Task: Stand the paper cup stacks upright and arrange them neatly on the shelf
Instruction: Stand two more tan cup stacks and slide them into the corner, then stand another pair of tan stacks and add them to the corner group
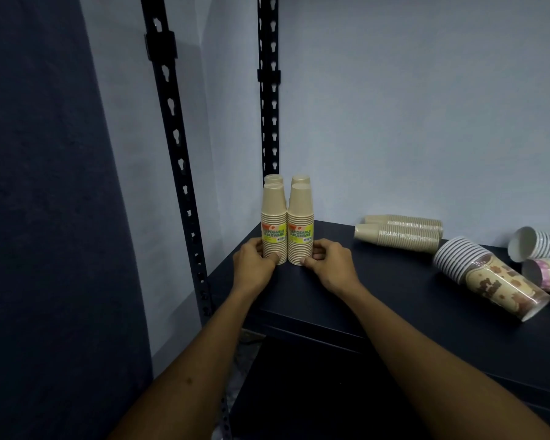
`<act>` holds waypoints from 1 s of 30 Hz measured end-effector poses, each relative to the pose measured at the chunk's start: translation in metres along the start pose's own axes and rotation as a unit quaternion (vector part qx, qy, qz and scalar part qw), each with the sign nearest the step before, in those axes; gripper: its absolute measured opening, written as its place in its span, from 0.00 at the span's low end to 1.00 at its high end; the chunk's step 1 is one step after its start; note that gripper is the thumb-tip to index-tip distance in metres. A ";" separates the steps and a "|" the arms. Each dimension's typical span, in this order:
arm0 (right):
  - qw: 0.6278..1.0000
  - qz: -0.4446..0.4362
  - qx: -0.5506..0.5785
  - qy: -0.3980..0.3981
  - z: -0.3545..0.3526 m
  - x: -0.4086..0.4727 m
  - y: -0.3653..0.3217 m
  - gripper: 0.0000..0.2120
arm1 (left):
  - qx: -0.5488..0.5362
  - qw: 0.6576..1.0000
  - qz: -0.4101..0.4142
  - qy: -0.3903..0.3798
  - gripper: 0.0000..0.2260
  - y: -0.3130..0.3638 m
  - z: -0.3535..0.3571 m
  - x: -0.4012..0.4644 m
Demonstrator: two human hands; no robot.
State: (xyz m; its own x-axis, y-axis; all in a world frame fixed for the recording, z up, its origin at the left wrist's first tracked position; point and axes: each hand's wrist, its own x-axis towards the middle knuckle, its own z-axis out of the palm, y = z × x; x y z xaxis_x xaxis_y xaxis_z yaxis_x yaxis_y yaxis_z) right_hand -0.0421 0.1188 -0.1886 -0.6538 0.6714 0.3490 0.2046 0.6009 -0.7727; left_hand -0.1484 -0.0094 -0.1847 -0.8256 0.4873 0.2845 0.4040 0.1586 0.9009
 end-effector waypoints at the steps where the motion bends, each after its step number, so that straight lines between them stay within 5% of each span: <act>1: 1.000 0.000 0.000 0.000 0.000 0.000 0.000 0.19 | 0.001 1.000 0.001 0.001 0.21 0.000 0.000 0.000; 9: 1.000 0.006 -0.005 0.021 -0.004 -0.006 -0.003 0.19 | 0.036 0.998 -0.017 0.058 0.27 0.000 -0.002 -0.004; 13: 0.999 0.014 -0.018 0.047 -0.014 -0.018 -0.003 0.21 | 0.078 0.986 0.048 0.141 0.13 0.007 -0.008 -0.022; 19: 0.997 0.010 -0.054 0.058 -0.051 -0.037 0.012 0.18 | 0.149 0.958 0.247 0.011 0.02 0.022 0.015 -0.053; 24: 0.989 0.005 -0.125 0.078 -0.106 -0.042 0.041 0.17 | 0.155 0.954 0.231 -0.115 0.03 0.038 0.048 -0.051; 30: 0.975 0.018 -0.170 0.142 -0.158 -0.033 0.080 0.15 | 0.157 0.962 0.174 -0.142 0.07 0.049 0.101 -0.024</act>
State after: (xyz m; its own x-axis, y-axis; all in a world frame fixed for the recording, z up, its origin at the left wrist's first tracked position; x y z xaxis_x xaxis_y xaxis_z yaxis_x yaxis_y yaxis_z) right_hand 0.1112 0.2132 -0.1781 -0.4235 0.7585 0.4954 0.4843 0.6517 -0.5838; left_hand -0.0686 0.0736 -0.1808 -0.4967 0.7655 0.4092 0.7717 0.1736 0.6119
